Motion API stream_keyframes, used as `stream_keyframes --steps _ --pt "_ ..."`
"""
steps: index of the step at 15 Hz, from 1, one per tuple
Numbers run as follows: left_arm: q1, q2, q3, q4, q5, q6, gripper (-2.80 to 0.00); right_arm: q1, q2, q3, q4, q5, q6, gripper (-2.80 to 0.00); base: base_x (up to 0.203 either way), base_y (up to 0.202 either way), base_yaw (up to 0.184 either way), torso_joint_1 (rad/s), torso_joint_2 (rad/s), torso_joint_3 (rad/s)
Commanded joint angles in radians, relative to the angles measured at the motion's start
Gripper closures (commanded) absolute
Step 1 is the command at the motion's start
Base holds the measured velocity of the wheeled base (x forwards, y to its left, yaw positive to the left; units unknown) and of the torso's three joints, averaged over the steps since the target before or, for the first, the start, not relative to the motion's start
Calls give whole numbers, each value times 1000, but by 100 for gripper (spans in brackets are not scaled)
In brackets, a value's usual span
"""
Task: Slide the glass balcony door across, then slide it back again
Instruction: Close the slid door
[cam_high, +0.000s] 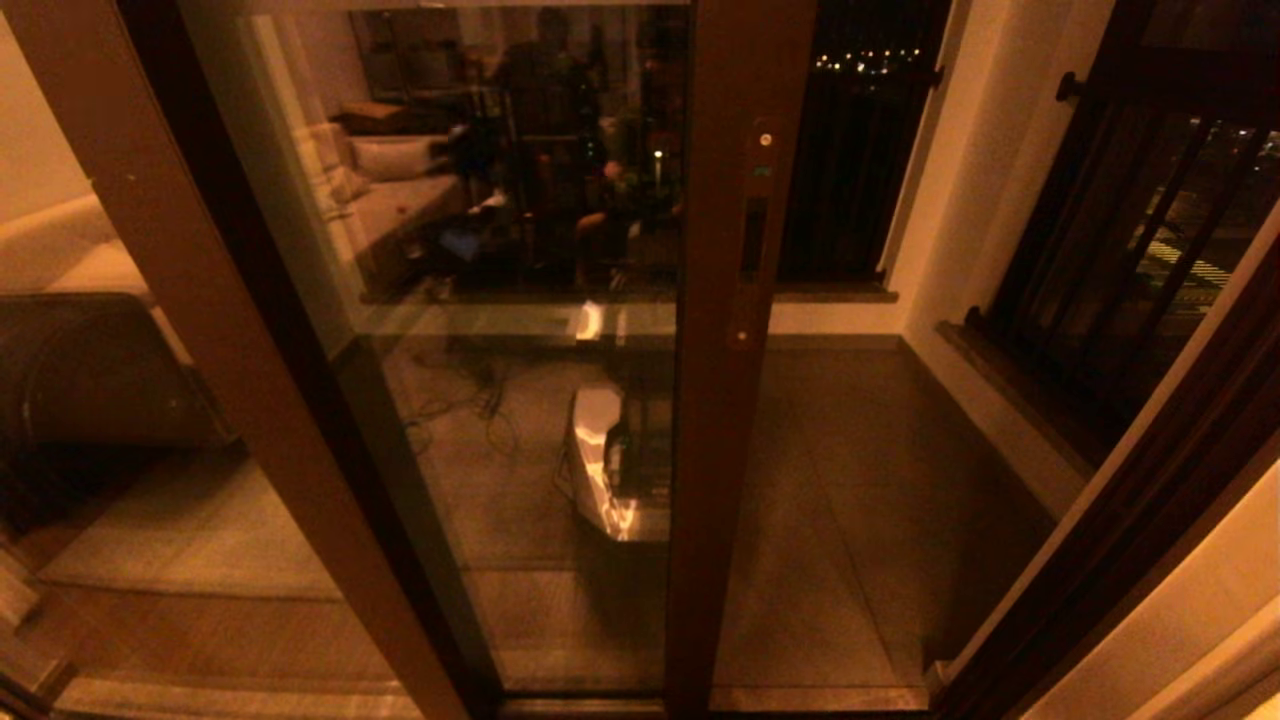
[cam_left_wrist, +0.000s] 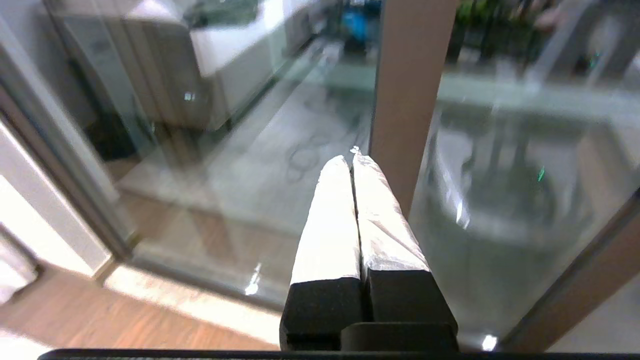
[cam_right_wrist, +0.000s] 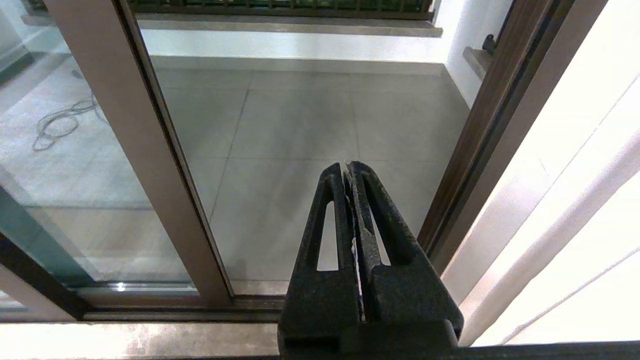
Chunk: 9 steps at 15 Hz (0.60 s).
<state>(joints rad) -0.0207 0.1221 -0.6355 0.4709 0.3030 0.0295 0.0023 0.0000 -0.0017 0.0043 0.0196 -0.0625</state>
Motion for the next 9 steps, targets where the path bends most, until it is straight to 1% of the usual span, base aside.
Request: stream_keyframes --steps 1,2,3,4,5,6,8,9 --pt "14 -115 221 -14 1 -48 0 1 0 0 0 0 0 0 0 0 0 0 0 0" --pt "15 -117 335 -45 -11 -66 0 1 0 0 0 0 -2 0 0 0 0 0 0 0" --pt "17 -119 434 -110 -45 -92 0 1 0 0 0 0 0 0 0 0 0 0 0 0" --pt "18 -121 496 -174 -115 -118 0 1 0 0 0 0 0 0 0 0 0 0 0 0" --pt "19 -123 523 -208 -224 -119 0 1 0 0 0 0 0 0 0 0 0 0 0 0" --pt "19 -123 528 -222 -290 -53 0 1 0 0 0 0 0 0 0 0 0 0 0 0" --pt "19 -123 549 -239 -345 169 0 1 0 0 0 0 0 0 0 0 0 0 0 0" --pt "19 -124 556 -255 -395 220 0 1 0 0 0 0 0 0 0 0 0 0 0 0"
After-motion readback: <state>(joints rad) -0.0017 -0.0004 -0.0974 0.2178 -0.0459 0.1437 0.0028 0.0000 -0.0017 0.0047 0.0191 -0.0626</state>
